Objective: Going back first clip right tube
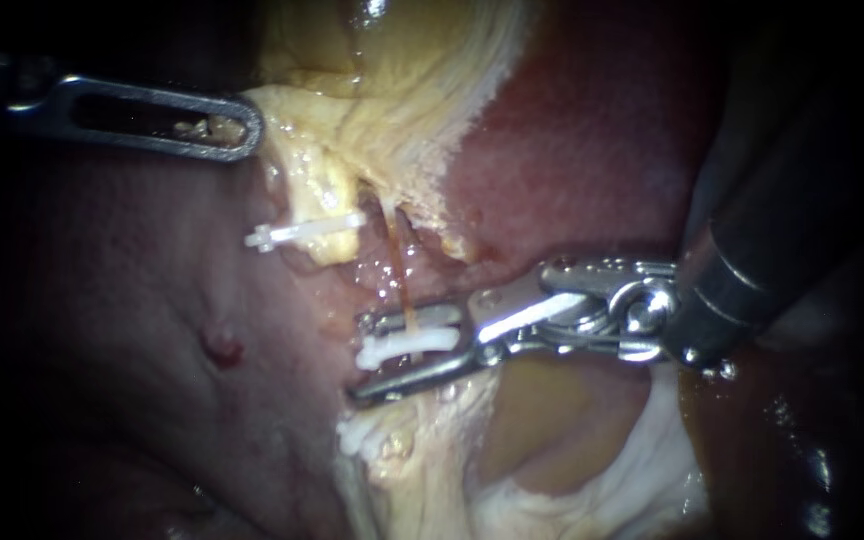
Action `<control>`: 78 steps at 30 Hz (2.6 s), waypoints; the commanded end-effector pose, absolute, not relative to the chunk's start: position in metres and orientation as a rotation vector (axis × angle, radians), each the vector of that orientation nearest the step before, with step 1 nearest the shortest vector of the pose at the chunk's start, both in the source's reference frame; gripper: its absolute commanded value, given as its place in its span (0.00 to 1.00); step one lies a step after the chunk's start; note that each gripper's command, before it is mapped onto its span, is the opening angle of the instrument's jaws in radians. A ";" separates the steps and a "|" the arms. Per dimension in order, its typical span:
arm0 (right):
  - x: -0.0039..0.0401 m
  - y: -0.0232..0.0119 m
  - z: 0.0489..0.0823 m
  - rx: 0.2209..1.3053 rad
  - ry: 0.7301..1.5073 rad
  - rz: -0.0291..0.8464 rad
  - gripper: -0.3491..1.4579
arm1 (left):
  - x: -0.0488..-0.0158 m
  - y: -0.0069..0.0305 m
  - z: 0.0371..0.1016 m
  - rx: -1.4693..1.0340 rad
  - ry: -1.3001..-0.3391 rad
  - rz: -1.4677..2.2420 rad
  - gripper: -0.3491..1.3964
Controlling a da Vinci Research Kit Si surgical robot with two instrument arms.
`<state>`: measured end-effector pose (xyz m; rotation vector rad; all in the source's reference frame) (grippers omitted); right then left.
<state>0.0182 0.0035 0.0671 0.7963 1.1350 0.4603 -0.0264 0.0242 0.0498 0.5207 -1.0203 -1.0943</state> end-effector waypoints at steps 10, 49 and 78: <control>0.0146 0.0035 0.0660 0.652 1.190 0.323 0.47 | -0.0264 0.0241 0.0498 0.520 -1.020 -1.094 0.00; 0.0050 0.0062 0.0611 0.505 1.215 0.238 0.47 | -0.0299 0.0221 0.0527 0.539 -1.009 -1.069 0.00; 0.0050 0.0063 0.0603 0.500 1.215 0.229 0.47 | -0.0357 0.0207 0.0595 0.587 -0.956 -1.041 0.00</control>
